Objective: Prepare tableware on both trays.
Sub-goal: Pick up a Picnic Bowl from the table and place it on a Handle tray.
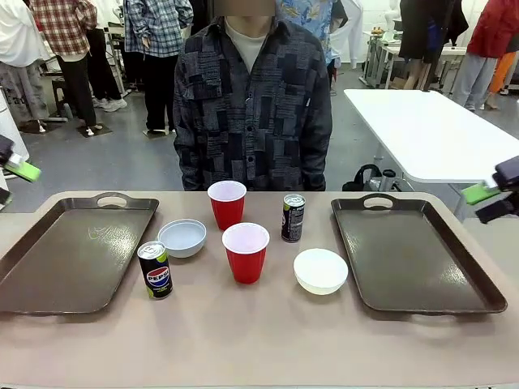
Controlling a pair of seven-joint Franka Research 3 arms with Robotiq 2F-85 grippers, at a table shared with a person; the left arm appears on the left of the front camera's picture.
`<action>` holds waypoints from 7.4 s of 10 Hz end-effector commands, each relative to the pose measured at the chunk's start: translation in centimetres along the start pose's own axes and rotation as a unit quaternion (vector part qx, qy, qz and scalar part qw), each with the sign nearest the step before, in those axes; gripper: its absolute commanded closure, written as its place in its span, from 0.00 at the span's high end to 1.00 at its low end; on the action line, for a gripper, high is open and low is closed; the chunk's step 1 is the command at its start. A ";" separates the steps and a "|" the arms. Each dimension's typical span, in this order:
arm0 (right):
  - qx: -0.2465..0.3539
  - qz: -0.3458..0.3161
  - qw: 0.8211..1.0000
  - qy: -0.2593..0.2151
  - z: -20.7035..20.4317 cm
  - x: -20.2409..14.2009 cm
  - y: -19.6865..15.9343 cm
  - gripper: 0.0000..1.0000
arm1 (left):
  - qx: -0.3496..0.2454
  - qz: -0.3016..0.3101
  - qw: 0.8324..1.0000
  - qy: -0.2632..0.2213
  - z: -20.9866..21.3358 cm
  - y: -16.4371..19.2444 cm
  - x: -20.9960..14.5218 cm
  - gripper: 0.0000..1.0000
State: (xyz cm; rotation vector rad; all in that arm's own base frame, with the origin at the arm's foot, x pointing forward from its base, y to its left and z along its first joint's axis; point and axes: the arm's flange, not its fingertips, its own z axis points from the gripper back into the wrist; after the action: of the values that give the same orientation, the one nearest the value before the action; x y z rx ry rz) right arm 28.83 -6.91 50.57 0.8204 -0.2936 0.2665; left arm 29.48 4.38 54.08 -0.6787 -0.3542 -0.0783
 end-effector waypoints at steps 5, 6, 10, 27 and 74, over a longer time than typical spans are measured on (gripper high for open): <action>0.073 -0.065 0.995 -0.021 -0.4 -2.5 -5.5 1.00 | -0.072 0.092 0.991 -0.070 1.2 9.6 -5.5 1.00; 0.079 -0.069 0.994 -0.025 0.2 -3.0 -6.0 1.00 | -0.088 0.096 0.990 -0.054 1.4 10.6 -5.9 1.00; 0.085 -0.085 0.992 -0.045 1.7 -4.1 -7.4 1.00 | -0.108 0.081 0.991 -0.019 2.4 12.7 -6.1 1.00; 0.069 -0.096 0.992 -0.039 2.2 -4.1 -7.2 1.00 | -0.096 0.095 0.991 -0.017 3.2 12.7 -4.5 1.00; -0.433 -0.068 0.888 0.137 -35.2 9.3 3.5 0.00 | -0.096 0.095 0.991 -0.017 3.2 12.7 -4.5 1.00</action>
State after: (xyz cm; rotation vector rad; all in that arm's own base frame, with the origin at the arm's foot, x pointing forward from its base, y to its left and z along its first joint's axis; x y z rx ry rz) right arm 42.48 22.52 34.61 -0.0460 -0.0615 0.1105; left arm 26.70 15.98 47.20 -0.8906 -0.3034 0.0860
